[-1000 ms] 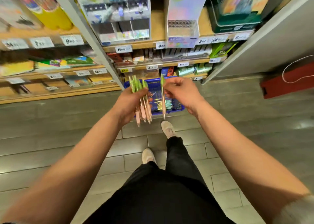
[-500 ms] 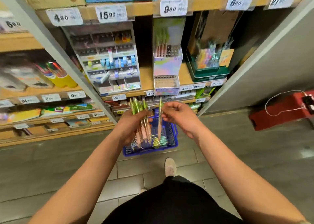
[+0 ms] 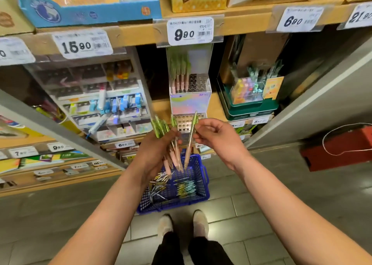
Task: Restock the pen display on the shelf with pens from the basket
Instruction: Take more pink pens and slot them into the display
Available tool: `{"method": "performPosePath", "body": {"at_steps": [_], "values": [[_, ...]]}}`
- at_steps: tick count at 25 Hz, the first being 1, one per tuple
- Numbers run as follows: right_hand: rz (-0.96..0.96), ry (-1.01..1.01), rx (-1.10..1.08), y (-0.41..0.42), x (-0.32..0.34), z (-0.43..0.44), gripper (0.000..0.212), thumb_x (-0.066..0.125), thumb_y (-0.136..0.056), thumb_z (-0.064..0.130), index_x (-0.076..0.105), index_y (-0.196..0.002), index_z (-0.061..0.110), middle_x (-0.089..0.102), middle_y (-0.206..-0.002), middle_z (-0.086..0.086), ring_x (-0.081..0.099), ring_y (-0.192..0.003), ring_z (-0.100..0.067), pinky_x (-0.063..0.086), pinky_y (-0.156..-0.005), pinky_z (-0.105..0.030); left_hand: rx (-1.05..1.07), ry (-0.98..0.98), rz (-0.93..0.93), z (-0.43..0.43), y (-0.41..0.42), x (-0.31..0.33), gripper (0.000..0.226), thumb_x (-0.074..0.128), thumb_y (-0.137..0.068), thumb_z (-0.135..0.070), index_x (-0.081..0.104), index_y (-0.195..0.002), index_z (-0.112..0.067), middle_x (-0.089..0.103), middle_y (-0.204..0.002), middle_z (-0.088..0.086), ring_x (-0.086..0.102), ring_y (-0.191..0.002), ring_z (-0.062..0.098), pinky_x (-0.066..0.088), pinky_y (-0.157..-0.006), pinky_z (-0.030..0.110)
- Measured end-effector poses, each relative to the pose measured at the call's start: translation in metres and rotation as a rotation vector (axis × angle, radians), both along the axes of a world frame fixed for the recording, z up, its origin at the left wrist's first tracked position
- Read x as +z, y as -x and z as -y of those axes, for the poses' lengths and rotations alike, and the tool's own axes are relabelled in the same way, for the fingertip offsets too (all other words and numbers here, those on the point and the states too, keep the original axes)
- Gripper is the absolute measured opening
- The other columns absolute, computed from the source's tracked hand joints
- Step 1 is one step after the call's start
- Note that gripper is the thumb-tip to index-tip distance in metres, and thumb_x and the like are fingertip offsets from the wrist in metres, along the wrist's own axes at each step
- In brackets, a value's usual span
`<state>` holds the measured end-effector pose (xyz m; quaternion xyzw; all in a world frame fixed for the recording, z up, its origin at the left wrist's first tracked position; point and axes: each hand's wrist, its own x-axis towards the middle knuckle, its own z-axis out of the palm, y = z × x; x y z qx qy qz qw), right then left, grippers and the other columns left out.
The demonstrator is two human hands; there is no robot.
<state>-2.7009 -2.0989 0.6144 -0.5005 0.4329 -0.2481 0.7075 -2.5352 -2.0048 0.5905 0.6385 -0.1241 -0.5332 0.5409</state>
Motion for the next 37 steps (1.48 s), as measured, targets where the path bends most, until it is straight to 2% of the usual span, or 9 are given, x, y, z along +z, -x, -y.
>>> {"method": "performPosePath", "body": {"at_steps": [3,8,13,17,22,26,29,33,37], "values": [[0.024,0.086,-0.077,-0.021,-0.014,0.034,0.010,0.062,-0.097,0.002,0.070,-0.097,0.008,0.074,-0.078,-0.003,0.071,-0.074,-0.014,0.060,-0.075,-0.025,0.030,0.012,-0.007,0.028,-0.017,-0.024,0.020,0.067,-0.098,-0.023,0.069,-0.111,-0.007,0.077,-0.091,0.007,0.075,-0.080,0.021,0.060,-0.082,0.048],[0.028,0.251,-0.134,-0.055,-0.027,0.083,0.009,0.063,-0.096,0.005,0.071,-0.097,0.007,0.073,-0.075,-0.005,0.067,-0.073,-0.017,0.061,-0.081,-0.034,0.059,0.069,-0.046,0.062,-0.039,-0.044,0.016,0.063,-0.100,-0.020,0.067,-0.110,-0.008,0.072,-0.080,0.007,0.070,-0.067,0.019,0.060,-0.069,0.039],[0.060,0.448,-0.352,-0.080,-0.026,0.125,0.007,0.065,-0.094,0.009,0.068,-0.089,0.014,0.074,-0.069,0.003,0.072,-0.074,-0.015,0.061,-0.084,-0.039,0.049,0.135,-0.030,0.085,-0.058,-0.055,0.028,0.061,-0.101,-0.023,0.064,-0.119,-0.002,0.069,-0.080,0.010,0.066,-0.068,0.023,0.055,-0.069,0.038],[-0.061,0.658,-0.420,-0.096,-0.018,0.145,0.012,0.062,-0.089,0.011,0.071,-0.093,0.018,0.077,-0.084,0.001,0.075,-0.081,-0.014,0.061,-0.085,-0.043,0.045,0.126,-0.014,0.087,-0.062,-0.059,0.036,0.064,-0.100,-0.024,0.063,-0.125,0.001,0.069,-0.089,0.012,0.067,-0.074,0.023,0.055,-0.076,0.041],[-0.212,0.795,-0.282,-0.112,-0.013,0.146,0.019,0.062,-0.086,0.014,0.074,-0.100,0.021,0.076,-0.092,0.005,0.073,-0.087,-0.013,0.059,-0.086,-0.036,-0.010,0.122,-0.007,0.082,-0.062,-0.058,0.039,0.063,-0.100,-0.025,0.061,-0.126,0.003,0.067,-0.087,0.012,0.065,-0.072,0.022,0.056,-0.070,0.038],[-0.273,0.858,-0.194,-0.117,-0.019,0.142,0.015,0.066,-0.088,0.016,0.070,-0.094,0.030,0.073,-0.081,0.013,0.068,-0.074,0.000,0.052,-0.071,-0.014,-0.015,0.133,-0.005,0.083,-0.065,-0.054,0.035,0.062,-0.101,-0.022,0.061,-0.126,0.002,0.067,-0.091,0.012,0.066,-0.074,0.020,0.058,-0.067,0.035],[-0.375,0.885,-0.130,-0.118,-0.028,0.143,0.011,0.068,-0.089,0.020,0.075,-0.097,0.024,0.070,-0.076,0.016,0.062,-0.066,0.009,0.044,-0.067,-0.003,-0.019,0.128,-0.016,0.086,-0.066,-0.051,0.034,0.063,-0.100,-0.022,0.062,-0.126,0.001,0.068,-0.093,0.011,0.067,-0.073,0.017,0.059,-0.065,0.033],[-0.426,0.902,-0.089,-0.120,-0.036,0.140,0.017,0.070,-0.090,0.024,0.078,-0.104,0.018,0.066,-0.070,0.021,0.061,-0.068,0.015,0.044,-0.071,0.000,-0.012,0.113,-0.013,0.089,-0.064,-0.053,0.036,0.065,-0.098,-0.023,0.063,-0.126,-0.001,0.070,-0.093,0.011,0.069,-0.071,0.016,0.057,-0.060,0.031],[-0.483,0.901,-0.067,-0.122,-0.034,0.138,0.013,0.071,-0.090,0.022,0.078,-0.098,0.015,0.066,-0.069,0.018,0.062,-0.065,0.014,0.048,-0.072,-0.003,0.005,0.123,-0.018,0.094,-0.061,-0.056,0.034,0.067,-0.097,-0.023,0.064,-0.124,-0.004,0.073,-0.091,0.007,0.071,-0.075,0.016,0.060,-0.069,0.036]]}}
